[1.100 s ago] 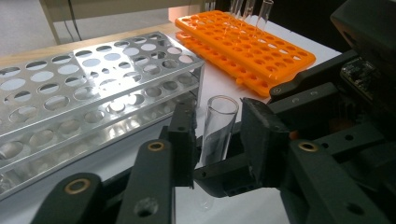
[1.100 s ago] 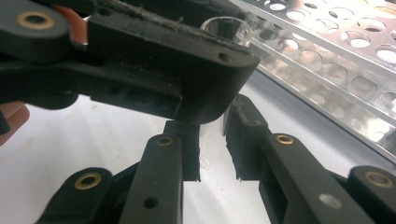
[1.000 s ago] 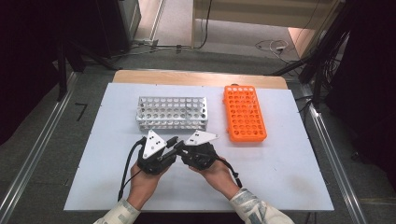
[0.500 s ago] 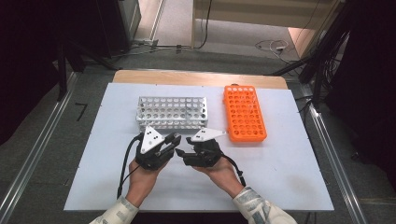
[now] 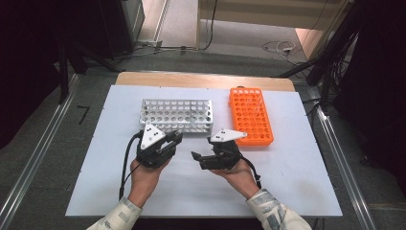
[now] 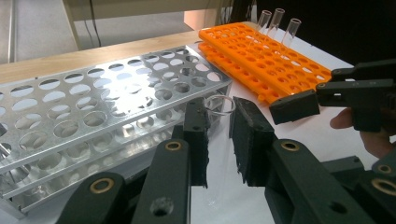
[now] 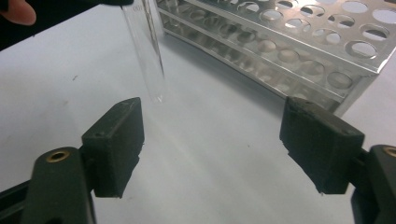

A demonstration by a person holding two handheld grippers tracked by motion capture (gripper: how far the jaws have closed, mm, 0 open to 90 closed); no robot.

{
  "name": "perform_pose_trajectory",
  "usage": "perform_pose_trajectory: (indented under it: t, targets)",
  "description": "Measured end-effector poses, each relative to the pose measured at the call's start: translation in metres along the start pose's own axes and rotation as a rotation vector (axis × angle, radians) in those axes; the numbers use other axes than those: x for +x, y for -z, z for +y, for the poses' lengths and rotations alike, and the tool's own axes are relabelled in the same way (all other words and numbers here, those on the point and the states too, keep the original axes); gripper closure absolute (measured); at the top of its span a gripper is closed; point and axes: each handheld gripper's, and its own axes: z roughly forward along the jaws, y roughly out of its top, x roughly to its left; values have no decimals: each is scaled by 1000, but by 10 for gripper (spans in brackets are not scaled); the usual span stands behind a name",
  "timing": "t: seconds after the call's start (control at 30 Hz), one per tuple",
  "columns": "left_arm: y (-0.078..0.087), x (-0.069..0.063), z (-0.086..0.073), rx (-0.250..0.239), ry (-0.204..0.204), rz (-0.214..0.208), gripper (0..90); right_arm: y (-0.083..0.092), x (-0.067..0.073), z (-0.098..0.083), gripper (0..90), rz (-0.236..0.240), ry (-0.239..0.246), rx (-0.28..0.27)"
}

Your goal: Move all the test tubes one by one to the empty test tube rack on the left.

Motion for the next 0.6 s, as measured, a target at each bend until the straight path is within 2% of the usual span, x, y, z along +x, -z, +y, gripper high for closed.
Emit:
perform_pose_trajectory:
  t: [0.27,0.43,0.6]
  targets:
    - [2,6,10,-7,0,18,760,5,-5,-1,194,-9,-8,-5]
    - [4,15,18,-15,19,35,760,7,-6,-1,196,-13,-14,-11]
    - [4,23,24,-20,18,58,760,8,-8,-1,197,-15,-18,-16]
